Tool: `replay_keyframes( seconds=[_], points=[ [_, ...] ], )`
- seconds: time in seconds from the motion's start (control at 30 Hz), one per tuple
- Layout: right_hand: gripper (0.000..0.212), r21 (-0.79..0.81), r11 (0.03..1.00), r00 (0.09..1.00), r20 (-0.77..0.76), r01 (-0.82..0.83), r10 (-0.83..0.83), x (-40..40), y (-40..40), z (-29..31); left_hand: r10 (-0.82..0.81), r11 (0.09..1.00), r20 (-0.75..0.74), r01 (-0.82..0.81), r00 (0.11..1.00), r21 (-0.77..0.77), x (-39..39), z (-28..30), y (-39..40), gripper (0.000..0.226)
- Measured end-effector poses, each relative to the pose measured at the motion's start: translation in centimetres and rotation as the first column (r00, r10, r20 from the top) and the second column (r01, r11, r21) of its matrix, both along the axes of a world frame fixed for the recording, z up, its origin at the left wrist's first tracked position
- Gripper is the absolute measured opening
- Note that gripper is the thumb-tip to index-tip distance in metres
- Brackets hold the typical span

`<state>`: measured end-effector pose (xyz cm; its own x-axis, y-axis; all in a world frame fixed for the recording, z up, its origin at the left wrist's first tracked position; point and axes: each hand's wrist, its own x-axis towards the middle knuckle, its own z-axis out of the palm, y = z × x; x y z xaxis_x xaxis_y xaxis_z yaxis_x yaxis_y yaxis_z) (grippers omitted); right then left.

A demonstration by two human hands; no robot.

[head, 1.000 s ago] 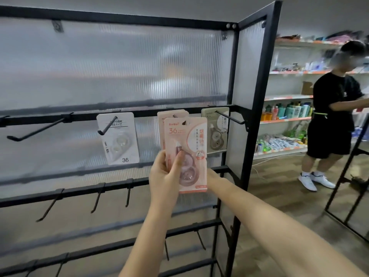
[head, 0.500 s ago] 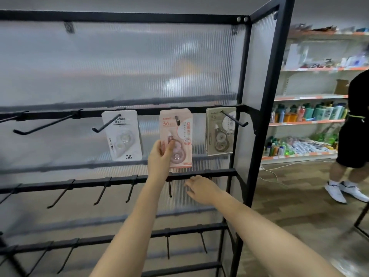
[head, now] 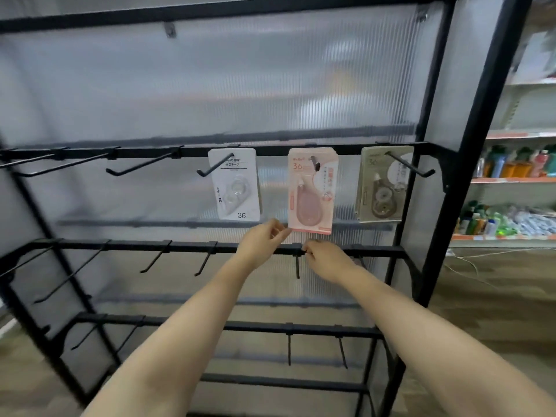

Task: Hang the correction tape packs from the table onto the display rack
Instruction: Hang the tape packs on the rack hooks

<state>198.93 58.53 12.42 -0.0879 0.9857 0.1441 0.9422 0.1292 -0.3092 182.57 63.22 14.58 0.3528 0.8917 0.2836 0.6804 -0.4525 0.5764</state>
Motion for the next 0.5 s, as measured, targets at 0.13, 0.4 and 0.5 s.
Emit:
replay_keyframes(
  seconds=[0.13,0.4,0.5],
  points=[
    [0.031,0.007,0.996,0.996,0.014,-0.088,0.088,-6.2,1.5,1.0,0.126,0.989,-0.321,-0.092,0.939,0.119,-7.2,0.4,-0.1,0.032],
    [0.035,-0.047,0.938,0.931,0.119,-0.342,0.346,-28.6,2.4,0.4,0.442,0.886,-0.608,-0.425,0.659,0.184,-29.2,1.4,-5.6,0.035],
    [0.030,-0.039,0.880,0.872,0.124,-0.473,0.474,-39.7,-0.4,0.3,0.497,0.838,-0.673,-0.505,0.548,0.208,-39.1,1.4,-10.0,0.036]
  ],
)
